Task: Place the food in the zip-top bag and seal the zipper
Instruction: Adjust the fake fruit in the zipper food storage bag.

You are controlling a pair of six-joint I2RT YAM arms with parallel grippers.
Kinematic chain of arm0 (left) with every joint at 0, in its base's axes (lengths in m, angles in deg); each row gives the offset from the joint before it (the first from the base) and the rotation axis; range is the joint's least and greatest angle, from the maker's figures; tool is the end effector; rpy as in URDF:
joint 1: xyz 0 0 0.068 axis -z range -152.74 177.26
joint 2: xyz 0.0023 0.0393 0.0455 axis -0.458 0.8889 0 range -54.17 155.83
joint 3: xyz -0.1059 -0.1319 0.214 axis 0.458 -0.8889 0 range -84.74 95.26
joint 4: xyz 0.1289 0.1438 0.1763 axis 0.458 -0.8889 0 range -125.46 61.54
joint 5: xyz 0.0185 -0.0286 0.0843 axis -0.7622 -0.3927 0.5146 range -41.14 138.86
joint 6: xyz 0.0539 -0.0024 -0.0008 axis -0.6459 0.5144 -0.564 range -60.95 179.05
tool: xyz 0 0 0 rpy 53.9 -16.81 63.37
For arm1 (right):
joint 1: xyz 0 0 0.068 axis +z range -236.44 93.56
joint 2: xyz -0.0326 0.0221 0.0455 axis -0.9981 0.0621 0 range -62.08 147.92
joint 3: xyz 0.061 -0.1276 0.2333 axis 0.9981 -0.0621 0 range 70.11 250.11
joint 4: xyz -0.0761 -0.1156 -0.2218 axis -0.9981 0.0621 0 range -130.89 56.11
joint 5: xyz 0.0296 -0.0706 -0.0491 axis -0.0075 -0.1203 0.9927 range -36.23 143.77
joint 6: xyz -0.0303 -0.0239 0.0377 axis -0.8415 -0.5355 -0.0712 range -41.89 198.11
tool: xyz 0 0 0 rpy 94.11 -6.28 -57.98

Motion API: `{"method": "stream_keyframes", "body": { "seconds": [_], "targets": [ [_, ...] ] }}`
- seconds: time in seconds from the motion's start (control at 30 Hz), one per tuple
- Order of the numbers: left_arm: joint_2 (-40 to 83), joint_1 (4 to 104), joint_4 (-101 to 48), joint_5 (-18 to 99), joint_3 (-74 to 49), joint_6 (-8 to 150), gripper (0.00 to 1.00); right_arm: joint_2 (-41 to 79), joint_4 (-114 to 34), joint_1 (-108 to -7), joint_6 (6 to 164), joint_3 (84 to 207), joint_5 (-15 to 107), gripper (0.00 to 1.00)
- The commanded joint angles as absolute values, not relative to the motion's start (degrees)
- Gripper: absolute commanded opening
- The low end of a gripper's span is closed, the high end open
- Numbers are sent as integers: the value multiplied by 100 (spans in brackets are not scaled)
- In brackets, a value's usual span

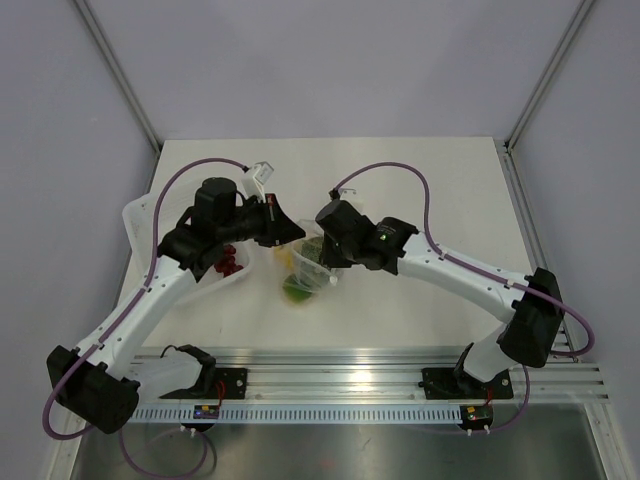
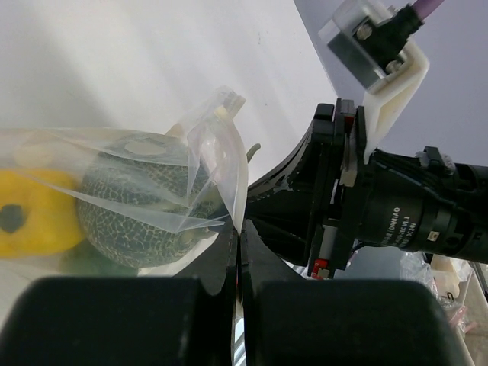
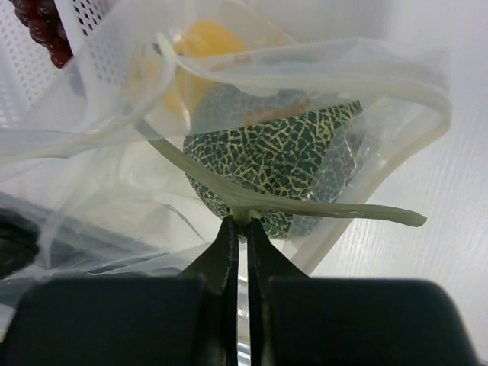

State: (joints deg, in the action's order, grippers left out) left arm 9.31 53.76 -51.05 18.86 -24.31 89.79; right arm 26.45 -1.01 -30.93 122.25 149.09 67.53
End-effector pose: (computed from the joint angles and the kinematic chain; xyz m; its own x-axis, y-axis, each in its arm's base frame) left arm 0.2109 -0.1250 0.3512 -0.7366 -0.1274 -0.6643 0.4809 0.5919 -0.6468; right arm 0.1970 0.2717 0.3133 -0.8052 0.0226 -0.5926 -0.2121 0.9223 0.3232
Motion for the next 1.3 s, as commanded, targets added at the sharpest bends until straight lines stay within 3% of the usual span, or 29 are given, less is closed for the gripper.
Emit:
{"method": "stream_keyframes", "body": {
  "seconds": [0.0,0.33,0.53,0.57,0.6,0.7,0.87,1.1,1.27],
  "targets": [
    [832,5389,-4630,1503,-2321,9078,0,2502,-2,-2975,12083,15412,6871,0],
    [859,5389,-4410,1274,-2348,9245,0,3143,-72,-2852,11915,15835,6555,0],
    [841,5389,-4297,1213,-2356,9341,0,3197,-134,-2852,12029,15598,6449,7],
    [850,5389,-4244,1204,-2374,9359,0,3170,-125,-2852,12021,15589,6475,10],
    [850,5389,-4235,1178,-2383,9385,0,3126,-64,-2861,12021,15598,6510,20],
    [841,5389,-4200,1239,-2400,9403,0,2924,85,-2861,11977,15642,6634,36],
    [832,5380,-4191,1406,-2400,9447,0,2511,297,-2852,11854,15589,6556,50],
    [876,5380,-4173,1459,-2356,9509,0,1494,167,-2852,12020,14888,6072,53],
    [867,5380,-4050,1432,-2427,9579,0,623,218,-2852,12547,14353,7150,49]
  ]
}}
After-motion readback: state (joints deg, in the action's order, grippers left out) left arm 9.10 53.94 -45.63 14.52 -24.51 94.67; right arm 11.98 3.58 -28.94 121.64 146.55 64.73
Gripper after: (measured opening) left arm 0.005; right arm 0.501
